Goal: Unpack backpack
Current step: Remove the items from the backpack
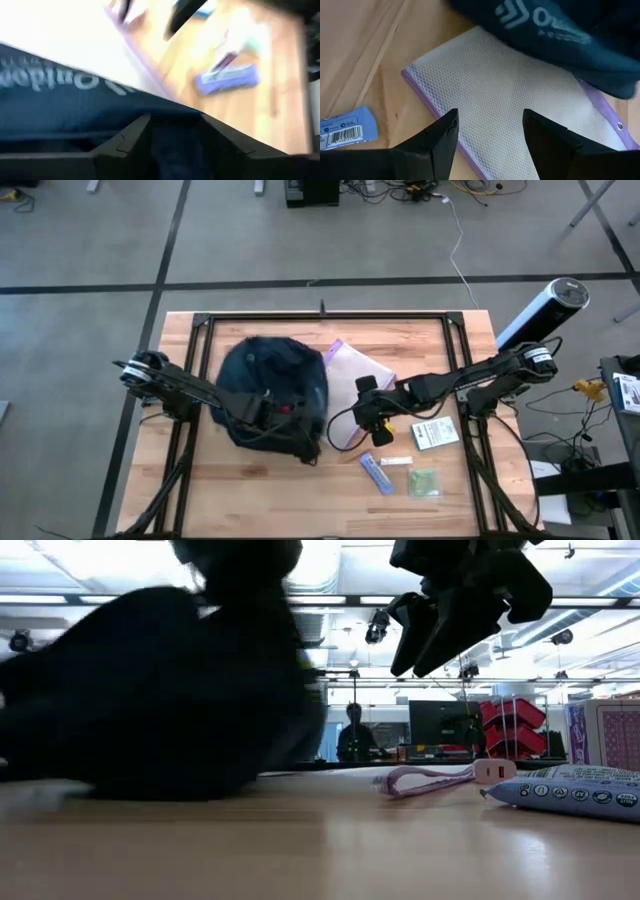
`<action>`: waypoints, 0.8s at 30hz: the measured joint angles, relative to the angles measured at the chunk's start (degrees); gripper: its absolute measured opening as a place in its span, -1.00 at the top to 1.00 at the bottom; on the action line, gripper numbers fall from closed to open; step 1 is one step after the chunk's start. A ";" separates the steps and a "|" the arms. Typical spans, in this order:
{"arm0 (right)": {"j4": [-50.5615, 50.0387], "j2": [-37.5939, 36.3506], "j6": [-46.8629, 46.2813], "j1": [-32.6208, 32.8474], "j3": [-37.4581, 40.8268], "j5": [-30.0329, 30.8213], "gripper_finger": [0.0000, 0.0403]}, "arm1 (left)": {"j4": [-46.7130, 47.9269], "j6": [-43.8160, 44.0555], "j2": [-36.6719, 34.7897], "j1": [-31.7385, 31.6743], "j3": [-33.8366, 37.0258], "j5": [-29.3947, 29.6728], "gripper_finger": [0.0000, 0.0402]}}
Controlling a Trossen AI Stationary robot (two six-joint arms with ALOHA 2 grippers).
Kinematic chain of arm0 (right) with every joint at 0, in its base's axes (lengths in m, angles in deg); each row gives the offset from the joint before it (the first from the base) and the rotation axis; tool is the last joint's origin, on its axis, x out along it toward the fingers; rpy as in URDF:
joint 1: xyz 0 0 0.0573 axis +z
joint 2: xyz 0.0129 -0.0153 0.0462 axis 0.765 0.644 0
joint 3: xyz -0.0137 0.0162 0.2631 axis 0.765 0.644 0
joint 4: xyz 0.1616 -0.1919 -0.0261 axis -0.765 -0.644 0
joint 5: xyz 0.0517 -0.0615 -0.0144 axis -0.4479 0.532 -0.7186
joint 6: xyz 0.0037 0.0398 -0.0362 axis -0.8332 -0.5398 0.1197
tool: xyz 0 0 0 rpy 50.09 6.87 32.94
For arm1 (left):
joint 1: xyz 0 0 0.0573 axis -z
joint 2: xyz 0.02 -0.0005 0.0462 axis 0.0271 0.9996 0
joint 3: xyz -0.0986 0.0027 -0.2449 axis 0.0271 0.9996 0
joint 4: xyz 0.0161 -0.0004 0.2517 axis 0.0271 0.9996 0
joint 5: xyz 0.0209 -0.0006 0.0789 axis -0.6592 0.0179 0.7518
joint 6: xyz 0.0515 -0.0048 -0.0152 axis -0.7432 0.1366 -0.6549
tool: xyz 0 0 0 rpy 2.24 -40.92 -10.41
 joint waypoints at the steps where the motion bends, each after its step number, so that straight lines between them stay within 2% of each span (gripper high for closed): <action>1: 0.06 0.00 -0.28 0.00 0.00 0.00 0.02 | 2.25 -0.28 0.13 -0.03 -0.70 0.09 0.25; 6: -0.37 0.02 -1.76 0.00 0.08 -0.16 0.03 | 23.40 3.97 0.24 -0.15 -7.00 2.85 0.35; 9: -0.41 0.02 -2.55 -0.02 0.29 -0.20 0.03 | 31.99 4.93 0.19 0.06 -10.75 3.25 0.41; 17: -0.39 0.02 -2.96 -0.01 0.66 -0.19 0.04 | 46.00 7.20 0.08 0.07 -14.74 5.39 0.46; 24: -0.47 0.04 -3.70 -0.02 0.94 -0.16 0.03 | 47.20 4.11 -0.07 0.56 -15.24 -4.12 0.39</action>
